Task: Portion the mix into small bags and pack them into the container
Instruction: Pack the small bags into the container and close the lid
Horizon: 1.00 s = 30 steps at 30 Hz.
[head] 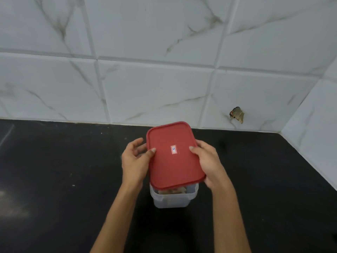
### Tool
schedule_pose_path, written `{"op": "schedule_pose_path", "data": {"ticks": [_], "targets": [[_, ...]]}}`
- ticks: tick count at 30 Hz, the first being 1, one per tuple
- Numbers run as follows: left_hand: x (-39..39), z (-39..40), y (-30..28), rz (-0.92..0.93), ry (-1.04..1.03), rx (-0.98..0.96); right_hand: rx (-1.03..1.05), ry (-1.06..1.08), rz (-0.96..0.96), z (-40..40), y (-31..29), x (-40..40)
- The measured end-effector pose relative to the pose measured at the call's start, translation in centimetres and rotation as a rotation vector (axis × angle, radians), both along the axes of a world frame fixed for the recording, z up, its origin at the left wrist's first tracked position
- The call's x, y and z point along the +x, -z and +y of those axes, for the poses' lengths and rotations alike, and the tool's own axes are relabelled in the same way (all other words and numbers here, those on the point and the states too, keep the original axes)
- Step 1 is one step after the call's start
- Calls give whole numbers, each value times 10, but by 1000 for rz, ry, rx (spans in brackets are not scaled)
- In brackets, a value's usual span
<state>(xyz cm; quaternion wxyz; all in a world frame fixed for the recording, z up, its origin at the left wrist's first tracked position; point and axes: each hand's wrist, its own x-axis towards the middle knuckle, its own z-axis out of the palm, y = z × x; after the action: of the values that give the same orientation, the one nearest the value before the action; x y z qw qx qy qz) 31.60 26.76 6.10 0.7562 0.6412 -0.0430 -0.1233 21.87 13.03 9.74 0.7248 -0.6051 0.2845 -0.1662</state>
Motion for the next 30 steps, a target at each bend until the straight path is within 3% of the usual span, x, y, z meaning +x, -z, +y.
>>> {"op": "schedule_pose_path", "data": {"ticks": [4,13,30], "targets": [[-10,-13,8,-112,-3,94,-193,183,91,-8,27,-5],[-23,-19,25,-340,-84,402,-165,226,115,-6,66,-2],[-17,-13,41,-260,-150,357,-450,162,228,5,70,2]]}}
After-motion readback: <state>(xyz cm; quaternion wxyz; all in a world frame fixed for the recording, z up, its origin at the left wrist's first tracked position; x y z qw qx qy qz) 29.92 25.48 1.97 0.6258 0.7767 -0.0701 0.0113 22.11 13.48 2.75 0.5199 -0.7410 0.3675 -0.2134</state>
